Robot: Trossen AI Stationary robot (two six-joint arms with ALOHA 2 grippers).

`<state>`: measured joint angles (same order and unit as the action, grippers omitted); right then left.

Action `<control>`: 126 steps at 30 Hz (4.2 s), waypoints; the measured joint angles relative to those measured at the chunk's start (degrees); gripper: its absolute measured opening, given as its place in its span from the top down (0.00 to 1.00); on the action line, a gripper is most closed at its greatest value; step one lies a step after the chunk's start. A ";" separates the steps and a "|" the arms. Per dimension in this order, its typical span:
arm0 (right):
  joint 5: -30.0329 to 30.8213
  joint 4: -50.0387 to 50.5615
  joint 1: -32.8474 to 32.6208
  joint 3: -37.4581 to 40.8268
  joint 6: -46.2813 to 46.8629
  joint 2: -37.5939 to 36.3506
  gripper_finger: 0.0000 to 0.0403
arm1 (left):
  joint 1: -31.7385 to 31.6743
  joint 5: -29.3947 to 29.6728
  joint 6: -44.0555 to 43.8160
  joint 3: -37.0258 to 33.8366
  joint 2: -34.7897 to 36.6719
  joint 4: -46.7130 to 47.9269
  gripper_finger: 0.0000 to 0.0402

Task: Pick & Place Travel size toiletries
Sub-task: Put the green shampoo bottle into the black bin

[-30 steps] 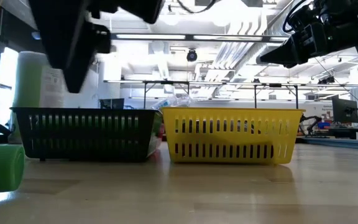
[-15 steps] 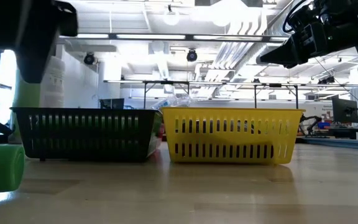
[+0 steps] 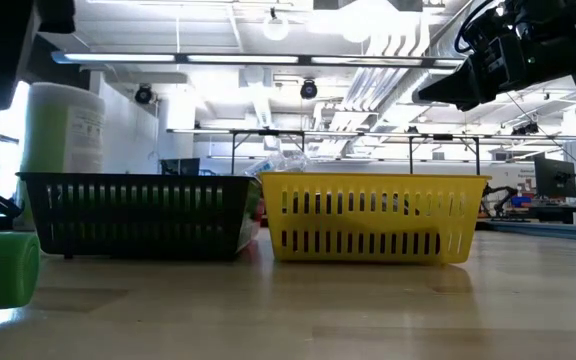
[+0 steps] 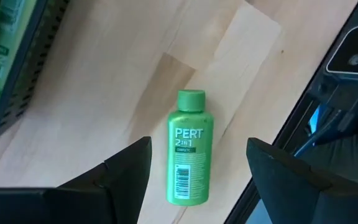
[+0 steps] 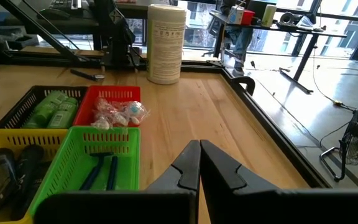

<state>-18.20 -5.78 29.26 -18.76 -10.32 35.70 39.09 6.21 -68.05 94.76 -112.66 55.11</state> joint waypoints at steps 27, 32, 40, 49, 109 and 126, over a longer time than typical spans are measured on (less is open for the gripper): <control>-0.37 -0.04 0.01 -0.02 -0.27 -0.02 0.99 | 1.88 -3.06 -1.73 0.08 -10.64 -2.28 0.36; -0.37 -0.02 0.00 0.00 -0.27 -0.02 0.99 | 1.87 -3.12 -2.76 0.20 -11.13 -2.25 0.36; -0.39 -0.04 -0.01 0.00 -0.27 -0.02 0.99 | 1.83 -3.23 -2.85 0.15 -11.21 -2.40 0.36; -0.38 -0.04 0.01 0.00 -0.27 -0.02 0.99 | 1.81 -3.53 -2.82 0.04 -11.28 -2.02 0.49; -0.37 0.00 0.01 -0.02 -1.56 0.13 0.99 | -17.44 7.92 30.30 -0.07 0.07 18.08 0.55; 0.04 0.02 -0.01 -0.02 -1.58 0.24 0.99 | -17.36 6.00 30.29 -0.04 0.07 17.42 0.55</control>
<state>-18.15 -5.76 29.26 -18.79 -11.90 35.94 21.74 12.21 -37.76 94.72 -112.60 72.53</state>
